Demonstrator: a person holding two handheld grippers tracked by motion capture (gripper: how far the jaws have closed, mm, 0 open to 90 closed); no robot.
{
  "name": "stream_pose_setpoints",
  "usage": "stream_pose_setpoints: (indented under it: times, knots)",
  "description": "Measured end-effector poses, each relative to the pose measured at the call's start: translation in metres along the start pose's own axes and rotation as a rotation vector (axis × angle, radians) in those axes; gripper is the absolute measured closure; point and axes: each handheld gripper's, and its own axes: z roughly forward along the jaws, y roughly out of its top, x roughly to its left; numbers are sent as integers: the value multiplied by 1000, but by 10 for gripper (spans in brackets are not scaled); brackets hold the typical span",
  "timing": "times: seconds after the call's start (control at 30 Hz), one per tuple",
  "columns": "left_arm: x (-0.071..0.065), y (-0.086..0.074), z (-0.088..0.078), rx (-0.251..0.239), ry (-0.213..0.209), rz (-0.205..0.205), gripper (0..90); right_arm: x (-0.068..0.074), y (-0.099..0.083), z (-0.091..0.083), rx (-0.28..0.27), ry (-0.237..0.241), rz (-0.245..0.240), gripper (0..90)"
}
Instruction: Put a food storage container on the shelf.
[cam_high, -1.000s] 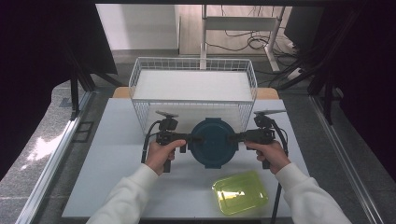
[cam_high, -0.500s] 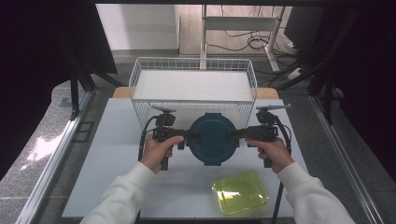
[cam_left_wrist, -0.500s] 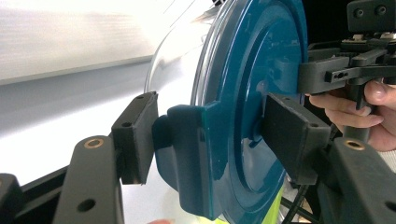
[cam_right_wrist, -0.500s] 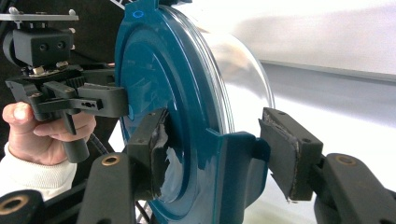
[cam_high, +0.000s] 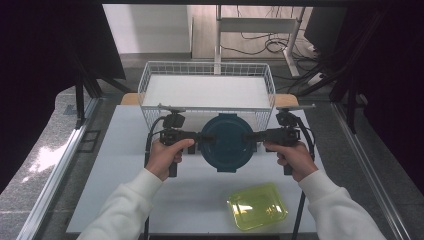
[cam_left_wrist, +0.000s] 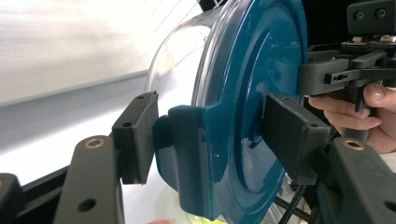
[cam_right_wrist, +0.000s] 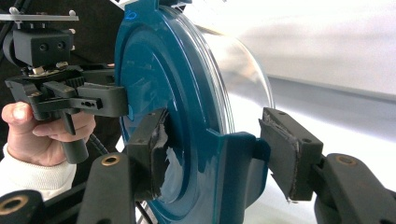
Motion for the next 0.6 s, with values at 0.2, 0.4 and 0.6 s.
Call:
stream_pose_setpoints:
  times: [0.2,0.4,0.6]
  knots:
    - [1,12,-11,-18,-2,-5,378,11,13,1,-7,-3,-10,425]
    - [-1,29,-24,-42,10,12,379,21,32,3,-12,10,-24,426]
    - [0,46,-33,-57,13,14,382,28,51,5,-22,17,-37,426]
